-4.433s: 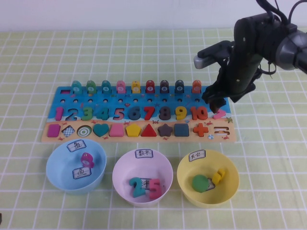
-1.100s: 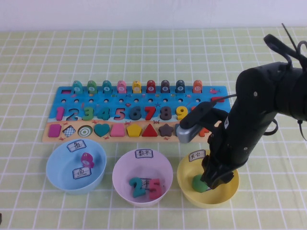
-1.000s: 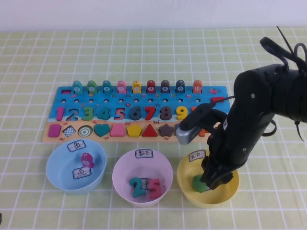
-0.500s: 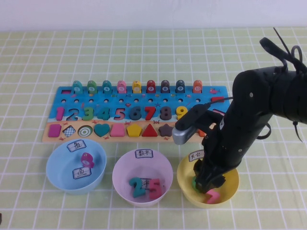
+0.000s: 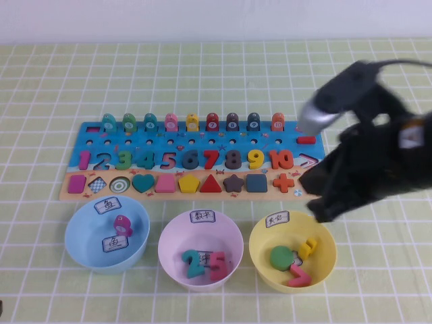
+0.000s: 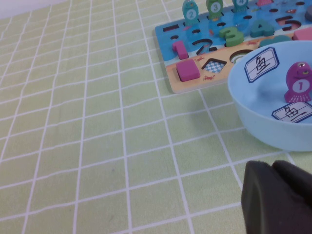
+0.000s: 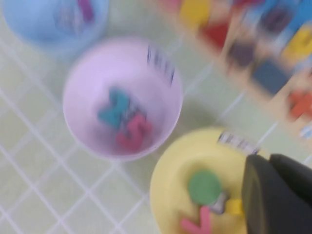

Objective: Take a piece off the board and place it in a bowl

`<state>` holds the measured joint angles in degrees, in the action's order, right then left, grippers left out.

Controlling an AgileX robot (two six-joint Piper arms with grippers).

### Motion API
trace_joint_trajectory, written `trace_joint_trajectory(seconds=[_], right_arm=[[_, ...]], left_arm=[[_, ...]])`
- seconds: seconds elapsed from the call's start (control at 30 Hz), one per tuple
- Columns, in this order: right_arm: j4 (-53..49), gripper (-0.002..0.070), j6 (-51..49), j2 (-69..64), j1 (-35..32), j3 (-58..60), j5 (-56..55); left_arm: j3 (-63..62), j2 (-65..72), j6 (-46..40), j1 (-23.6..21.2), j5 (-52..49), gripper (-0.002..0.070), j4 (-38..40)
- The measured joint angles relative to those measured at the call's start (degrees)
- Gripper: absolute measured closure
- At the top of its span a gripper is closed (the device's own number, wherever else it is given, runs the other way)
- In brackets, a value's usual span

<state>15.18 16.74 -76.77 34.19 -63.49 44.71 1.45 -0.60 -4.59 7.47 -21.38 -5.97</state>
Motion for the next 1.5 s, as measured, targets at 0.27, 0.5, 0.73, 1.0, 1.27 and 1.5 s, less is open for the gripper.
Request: trace_joint_trajectory(seconds=[0.27,0.5,0.73,1.0,1.27,1.5], right_arm=[[0.2,0.0691,0.0,25.5,0.0,17.8,-13.0],[0.2,0.0692,-0.1,35.6,0.0,26.2,-12.5],[-2.1,0.0692,-4.6,36.9,0.0,27.2,0.5],[-8.1,0.0692,-5.1,37.0,0.0,27.2,-1.4],[-8.6,0.0692,-5.0,38.4,-0.9,27.4,-7.1],[-7.3,0.0692,-5.0,48.7,-12.7,30.9,-9.2]], left_arm=[[0.0,0.0,0.0,0.0,0.0,0.0680,0.0],[0.0,0.0,0.0,0.0,0.0,0.0680,0.0],[0.0,0.0,0.0,0.0,0.0,0.0680,0.0],[0.0,0.0,0.0,0.0,0.0,0.0680,0.0],[0.0,0.0,0.0,0.0,0.0,0.0680,0.0],[0.0,0.0,0.0,0.0,0.0,0.0680,0.0]])
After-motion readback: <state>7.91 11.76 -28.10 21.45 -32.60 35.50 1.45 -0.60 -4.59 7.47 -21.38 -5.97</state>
